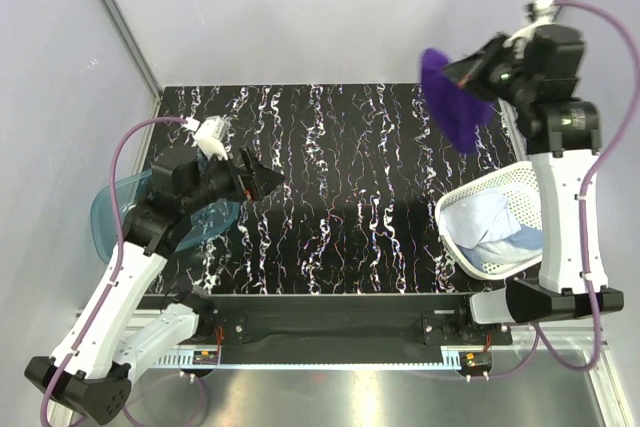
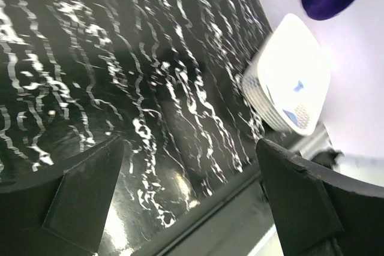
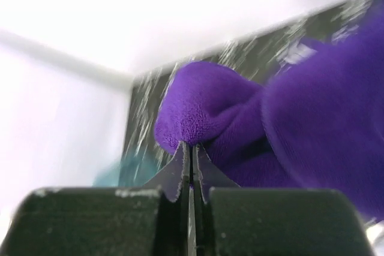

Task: Fold and stack the towels
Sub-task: Move the towel to the center of the board, then flatten out the crumpled towel

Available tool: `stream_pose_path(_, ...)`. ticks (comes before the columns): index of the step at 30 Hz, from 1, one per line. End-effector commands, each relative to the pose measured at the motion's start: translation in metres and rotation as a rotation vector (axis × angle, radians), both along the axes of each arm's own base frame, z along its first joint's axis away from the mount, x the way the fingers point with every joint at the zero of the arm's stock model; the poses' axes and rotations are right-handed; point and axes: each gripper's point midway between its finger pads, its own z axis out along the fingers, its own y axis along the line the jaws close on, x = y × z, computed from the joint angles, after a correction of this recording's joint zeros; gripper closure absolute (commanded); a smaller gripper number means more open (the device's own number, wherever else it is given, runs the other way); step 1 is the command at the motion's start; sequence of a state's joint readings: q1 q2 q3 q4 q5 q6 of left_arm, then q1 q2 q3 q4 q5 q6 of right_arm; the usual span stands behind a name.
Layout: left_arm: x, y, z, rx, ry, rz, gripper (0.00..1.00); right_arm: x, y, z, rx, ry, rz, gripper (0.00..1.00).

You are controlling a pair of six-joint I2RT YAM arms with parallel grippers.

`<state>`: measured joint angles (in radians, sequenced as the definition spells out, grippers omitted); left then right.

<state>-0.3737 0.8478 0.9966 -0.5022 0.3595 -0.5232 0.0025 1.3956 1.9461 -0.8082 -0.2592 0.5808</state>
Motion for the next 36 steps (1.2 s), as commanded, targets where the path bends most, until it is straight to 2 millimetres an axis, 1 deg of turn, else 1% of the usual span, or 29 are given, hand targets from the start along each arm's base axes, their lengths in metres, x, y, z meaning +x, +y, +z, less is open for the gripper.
stream_pose_path(1,0.014,0.022,0.019,0.006,-0.057,0.154,0.01,-0.022,0.065,-0.059,0.002,0.172,0.224,1.00)
stream_pose_path(3,0.015,0.025,0.012,0.025,-0.036,0.169,0.01,-0.029,0.082,-0.094,0.017,0.219,0.272,0.97)
stream_pose_path(4,0.015,0.026,0.006,0.038,-0.022,0.174,0.01,-0.034,0.090,-0.140,0.028,0.273,0.293,0.95)
stream_pose_path(6,0.015,0.029,-0.008,0.062,0.005,0.186,0.01,-0.048,0.105,-0.194,0.041,0.359,0.338,0.92)
stream_pose_path(7,0.016,0.030,-0.013,0.068,0.017,0.189,0.01,-0.058,0.109,-0.249,0.053,0.455,0.344,0.91)
stream_pose_path(9,0.018,0.031,-0.027,0.083,0.044,0.197,0.01,-0.078,0.124,-0.296,0.051,0.552,0.394,0.87)
stream_pose_path(10,0.019,0.031,-0.034,0.094,0.059,0.197,0.01,-0.089,0.127,-0.328,0.036,0.615,0.415,0.82)
stream_pose_path(11,0.021,0.031,-0.036,0.099,0.061,0.197,0.01,-0.098,0.131,-0.339,0.017,0.643,0.441,0.75)
stream_pose_path(12,0.023,0.030,-0.040,0.107,0.069,0.197,0.01,-0.105,0.133,-0.344,-0.005,0.658,0.459,0.67)
stream_pose_path(13,0.025,0.030,-0.044,0.121,0.075,0.192,0.01,-0.110,0.129,-0.345,-0.037,0.670,0.464,0.54)
stream_pose_path(14,0.030,0.028,-0.050,0.129,0.088,0.192,0.01,-0.110,0.125,-0.341,-0.059,0.663,0.451,0.51)
stream_pose_path(16,0.038,0.022,-0.054,0.128,0.094,0.177,0.02,-0.099,0.108,-0.319,-0.145,0.604,0.374,0.44)
stream_pose_path(17,0.045,0.017,-0.052,0.117,0.085,0.164,0.03,-0.092,0.104,-0.311,-0.167,0.575,0.353,0.42)
stream_pose_path(18,0.052,0.010,-0.062,0.119,0.125,0.139,0.05,-0.078,0.101,-0.294,-0.194,0.518,0.324,0.41)
stream_pose_path(20,0.063,-0.003,-0.060,0.104,0.136,0.107,0.10,-0.060,0.100,-0.290,-0.250,0.478,0.320,0.41)
stream_pose_path(21,0.071,-0.009,-0.073,0.119,0.175,0.091,0.12,-0.047,0.105,-0.279,-0.256,0.440,0.331,0.41)
stream_pose_path(22,0.074,-0.016,-0.079,0.126,0.195,0.079,0.15,-0.033,0.111,-0.292,-0.286,0.444,0.364,0.43)
stream_pose_path(23,0.080,-0.021,-0.078,0.129,0.198,0.071,0.17,-0.025,0.120,-0.294,-0.287,0.436,0.407,0.44)
stream_pose_path(24,0.084,-0.026,-0.092,0.148,0.237,0.064,0.18,-0.006,0.128,-0.283,-0.307,0.376,0.439,0.46)
stream_pose_path(25,0.084,-0.032,-0.097,0.157,0.249,0.056,0.20,0.006,0.136,-0.307,-0.322,0.422,0.472,0.48)
stream_pose_path(26,0.087,-0.034,-0.104,0.170,0.258,0.065,0.20,0.013,0.144,-0.311,-0.319,0.423,0.516,0.51)
stream_pose_path(27,0.087,-0.036,-0.114,0.173,0.283,0.073,0.21,0.030,0.154,-0.299,-0.322,0.381,0.545,0.52)
stream_pose_path(28,0.087,-0.039,-0.126,0.178,0.311,0.074,0.22,0.040,0.161,-0.322,-0.344,0.409,0.594,0.53)
stream_pose_path(29,0.091,-0.040,-0.131,0.167,0.308,0.084,0.24,0.045,0.170,-0.326,-0.333,0.402,0.641,0.53)
stream_pose_path(30,0.087,-0.038,-0.147,0.167,0.346,0.099,0.25,0.058,0.178,-0.317,-0.330,0.355,0.667,0.54)
stream_pose_path(31,0.088,-0.039,-0.157,0.168,0.365,0.104,0.27,0.064,0.184,-0.335,-0.339,0.368,0.706,0.54)
stream_pose_path(33,0.090,-0.043,-0.168,0.156,0.373,0.103,0.29,0.076,0.194,-0.336,-0.331,0.333,0.748,0.54)
stream_pose_path(34,0.088,-0.044,-0.177,0.152,0.396,0.101,0.29,0.079,0.197,-0.354,-0.340,0.355,0.777,0.54)
stream_pose_path(36,0.091,-0.052,-0.190,0.136,0.421,0.086,0.30,0.082,0.208,-0.357,-0.311,0.339,0.839,0.54)
